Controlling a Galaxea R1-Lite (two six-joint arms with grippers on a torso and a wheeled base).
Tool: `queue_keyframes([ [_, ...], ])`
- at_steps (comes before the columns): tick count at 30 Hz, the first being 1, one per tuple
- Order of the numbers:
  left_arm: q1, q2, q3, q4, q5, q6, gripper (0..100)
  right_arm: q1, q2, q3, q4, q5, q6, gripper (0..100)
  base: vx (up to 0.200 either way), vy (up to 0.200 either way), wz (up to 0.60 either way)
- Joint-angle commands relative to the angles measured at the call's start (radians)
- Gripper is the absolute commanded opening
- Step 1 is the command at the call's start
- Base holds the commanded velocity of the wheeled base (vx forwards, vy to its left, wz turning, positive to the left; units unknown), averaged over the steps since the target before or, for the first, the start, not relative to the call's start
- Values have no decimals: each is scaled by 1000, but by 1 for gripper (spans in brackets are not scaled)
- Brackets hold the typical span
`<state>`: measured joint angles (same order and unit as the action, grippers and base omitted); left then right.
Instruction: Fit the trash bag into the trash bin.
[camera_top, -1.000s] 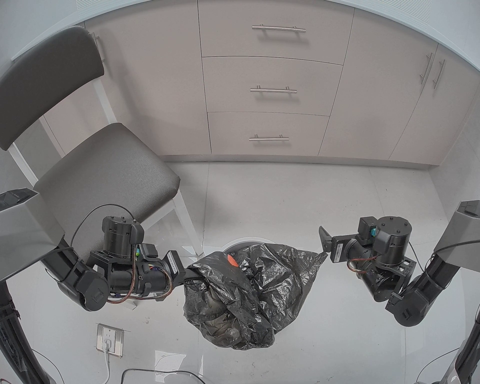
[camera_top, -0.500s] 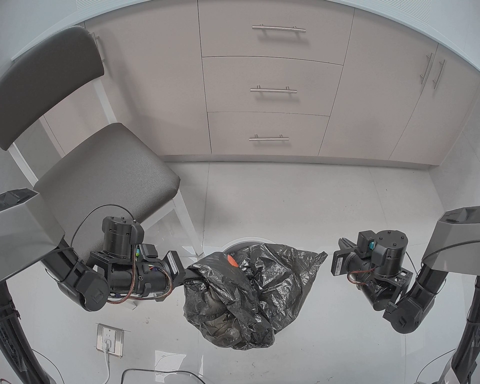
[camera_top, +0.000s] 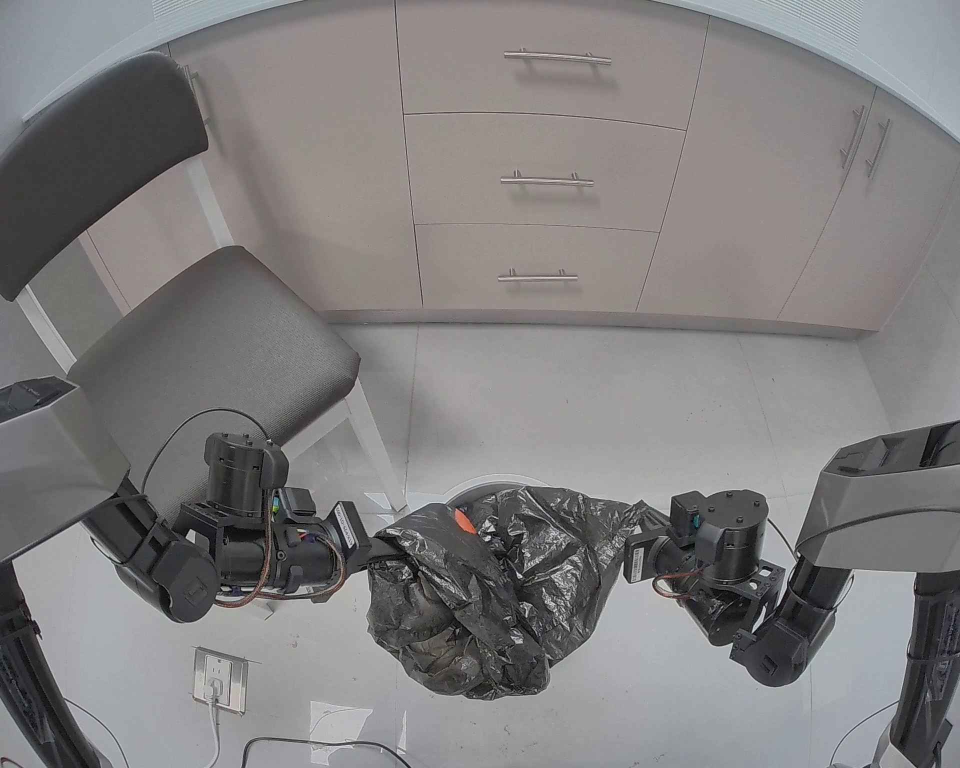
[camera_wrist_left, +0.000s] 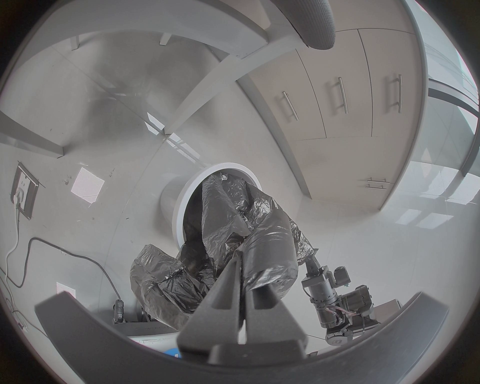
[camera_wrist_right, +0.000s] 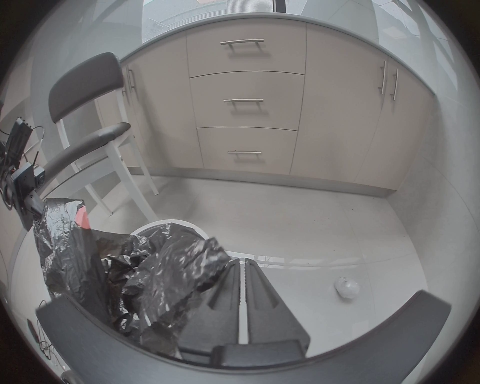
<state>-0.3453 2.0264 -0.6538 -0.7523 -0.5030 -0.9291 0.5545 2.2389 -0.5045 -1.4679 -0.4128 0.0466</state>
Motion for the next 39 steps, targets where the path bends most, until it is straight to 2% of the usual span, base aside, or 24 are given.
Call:
queue_keyframes([
  [1,0,2,0,-1,0,0,0,25,19,-20,6,0,-1,0,0,0,0],
  [13,0,2,0,-1,0,1,0,70,111,-193,93,42,-1,0,0,0,0],
  [23,0,11,0,-1,0,1,0,94,180,-342,250,71,18,0,0,0,0],
  [39,0,20,-1,-2,0,3,0,82,275,-577,515,112,62,0,0,0,0],
])
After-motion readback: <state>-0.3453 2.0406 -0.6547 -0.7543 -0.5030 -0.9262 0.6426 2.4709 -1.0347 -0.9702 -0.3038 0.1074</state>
